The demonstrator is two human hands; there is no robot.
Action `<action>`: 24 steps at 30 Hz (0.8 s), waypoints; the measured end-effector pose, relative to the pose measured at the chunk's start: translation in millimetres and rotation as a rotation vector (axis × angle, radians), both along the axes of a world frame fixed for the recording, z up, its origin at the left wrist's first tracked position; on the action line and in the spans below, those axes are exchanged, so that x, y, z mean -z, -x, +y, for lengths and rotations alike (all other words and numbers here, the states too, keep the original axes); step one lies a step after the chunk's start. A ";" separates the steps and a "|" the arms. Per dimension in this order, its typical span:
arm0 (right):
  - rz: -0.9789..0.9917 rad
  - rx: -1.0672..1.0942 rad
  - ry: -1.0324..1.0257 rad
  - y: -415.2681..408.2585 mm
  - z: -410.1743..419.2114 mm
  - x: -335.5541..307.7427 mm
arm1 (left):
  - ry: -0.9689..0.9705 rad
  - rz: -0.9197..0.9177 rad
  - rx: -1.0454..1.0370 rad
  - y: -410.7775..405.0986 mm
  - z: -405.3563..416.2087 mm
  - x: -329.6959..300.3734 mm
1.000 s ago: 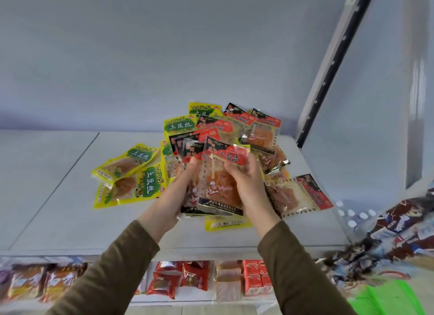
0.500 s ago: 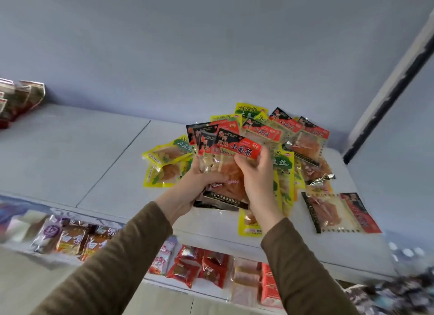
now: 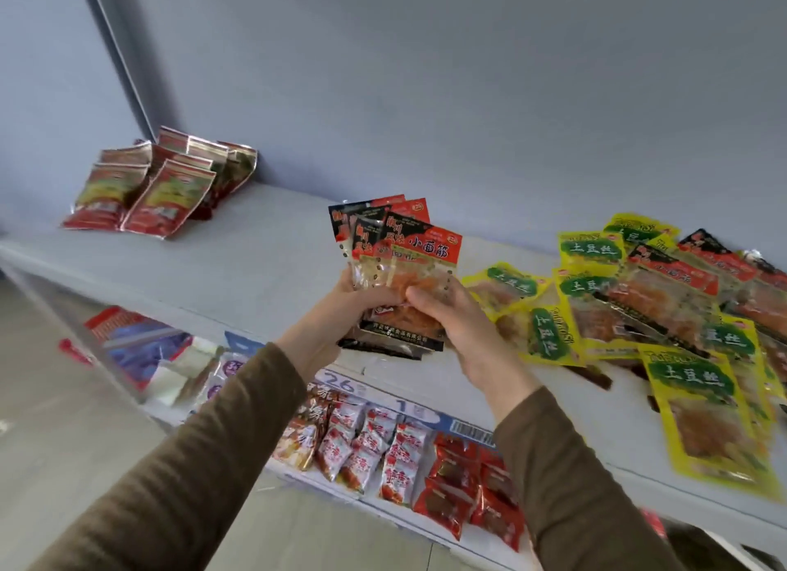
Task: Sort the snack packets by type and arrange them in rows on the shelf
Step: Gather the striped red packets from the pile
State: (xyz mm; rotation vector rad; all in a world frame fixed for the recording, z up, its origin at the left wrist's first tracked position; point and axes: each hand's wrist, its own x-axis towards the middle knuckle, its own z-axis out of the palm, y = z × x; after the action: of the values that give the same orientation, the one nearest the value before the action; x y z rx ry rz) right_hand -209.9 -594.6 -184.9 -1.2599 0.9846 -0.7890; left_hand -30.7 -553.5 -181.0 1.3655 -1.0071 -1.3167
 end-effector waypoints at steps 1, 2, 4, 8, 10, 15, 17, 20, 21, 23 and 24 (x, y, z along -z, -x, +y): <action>0.004 -0.017 0.000 -18.3 0.1 1.3 | -0.011 0.003 -0.003 -18.4 1.2 0.0; 0.007 -0.028 0.000 -34.8 -0.4 1.9 | -0.022 0.006 -0.004 -35.5 1.4 0.2; -0.014 -0.048 -0.035 -64.1 -4.5 1.7 | -0.041 0.012 -0.003 -64.8 -1.0 -1.8; -0.060 -0.056 -0.104 -116.0 -27.5 1.0 | -0.062 0.081 0.007 -112.0 -20.8 -6.0; -0.077 -0.027 -0.119 -137.9 -43.0 3.8 | -0.042 0.094 0.012 -130.1 -36.1 -8.4; -0.222 0.046 -0.190 -184.0 -82.7 10.6 | -0.044 0.067 -0.017 -173.9 -72.6 -16.1; -0.258 0.077 -0.203 -203.2 -97.0 12.6 | -0.058 0.078 0.000 -196.2 -83.3 -14.9; -0.270 0.139 -0.186 -236.3 -115.2 18.0 | -0.091 0.016 0.002 -229.5 -94.8 -13.9; -0.252 0.155 -0.164 -247.9 -120.6 20.6 | -0.118 -0.043 0.000 -239.2 -98.9 -13.7; -0.200 0.172 -0.108 -271.3 -130.9 25.4 | -0.170 -0.150 -0.016 -257.9 -111.8 -11.6; -0.182 0.175 -0.086 -283.2 -135.9 27.4 | -0.183 -0.182 -0.029 -267.5 -120.2 -9.8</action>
State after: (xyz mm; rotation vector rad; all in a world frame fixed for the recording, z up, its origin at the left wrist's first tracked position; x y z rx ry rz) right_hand 73.2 -730.5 -212.3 -1.0184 0.9785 -0.9693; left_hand 236.8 -673.6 -171.3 1.6570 -1.0025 -1.3065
